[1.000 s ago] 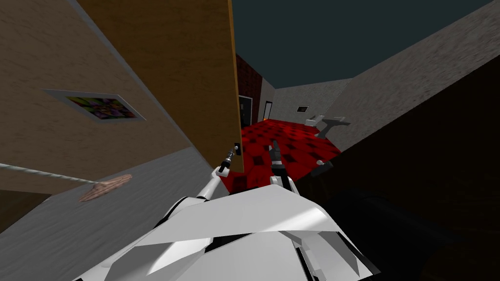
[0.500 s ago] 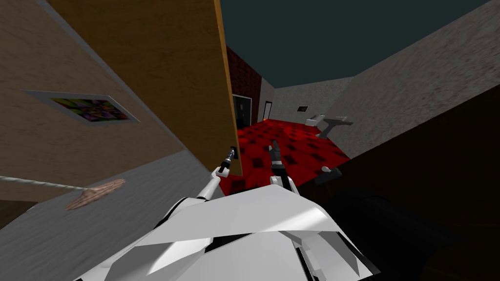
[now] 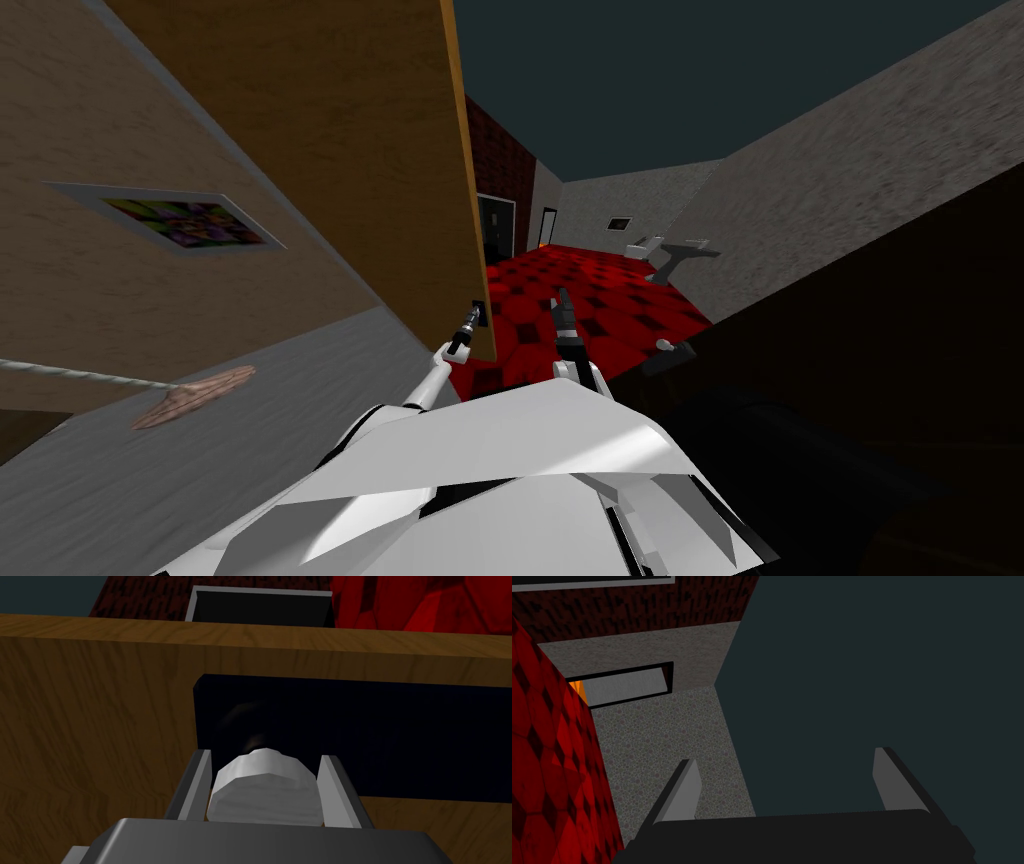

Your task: Push the door open

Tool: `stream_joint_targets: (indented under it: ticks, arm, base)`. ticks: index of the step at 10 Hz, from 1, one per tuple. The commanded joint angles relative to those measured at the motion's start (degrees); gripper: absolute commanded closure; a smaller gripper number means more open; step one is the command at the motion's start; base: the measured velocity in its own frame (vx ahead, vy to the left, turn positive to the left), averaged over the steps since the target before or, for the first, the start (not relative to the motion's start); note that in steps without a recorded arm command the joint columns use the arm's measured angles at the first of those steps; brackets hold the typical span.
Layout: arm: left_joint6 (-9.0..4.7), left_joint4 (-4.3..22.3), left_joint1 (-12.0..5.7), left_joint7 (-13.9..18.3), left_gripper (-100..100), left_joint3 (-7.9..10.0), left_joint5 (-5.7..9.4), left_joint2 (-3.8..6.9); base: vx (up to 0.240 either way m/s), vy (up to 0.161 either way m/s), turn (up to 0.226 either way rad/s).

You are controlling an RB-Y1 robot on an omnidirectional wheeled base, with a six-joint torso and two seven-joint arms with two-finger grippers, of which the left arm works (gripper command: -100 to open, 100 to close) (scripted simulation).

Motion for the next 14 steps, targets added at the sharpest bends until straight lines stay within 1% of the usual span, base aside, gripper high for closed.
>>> stream_joint_targets:
  ticks: [1,2,3,7,11,13,14]
  arm:
    - [-0.1,-0.1,-0.09,0.02,100,0.07,0.03,0.05]
    - [0.23,0.12,-0.07,-0.29,100,0.77,0.26,0.25]
    - [0.31,0.16,-0.11,-0.41,100,1.08,0.37,0.33]
    - [0.97,0.47,-0.44,-1.34,100,3.46,1.16,0.89]
    - [1.81,0.85,-0.86,-2.52,100,6.51,2.18,1.36]
    - [1.57,1.01,-0.57,-2.43,100,6.26,2.14,1.24]
    - [1.76,0.7,-0.64,-2.72,100,7.24,2.44,1.57]
  base:
    - [0.0,0.0,0.0]
    - [0.104,-0.083,0.039]
    - [0.129,-0.118,0.049]
    - [0.157,-0.147,0.057]
    - [0.176,-0.178,0.075]
    - [0.087,-0.061,0.017]
    - [0.125,-0.089,0.029]
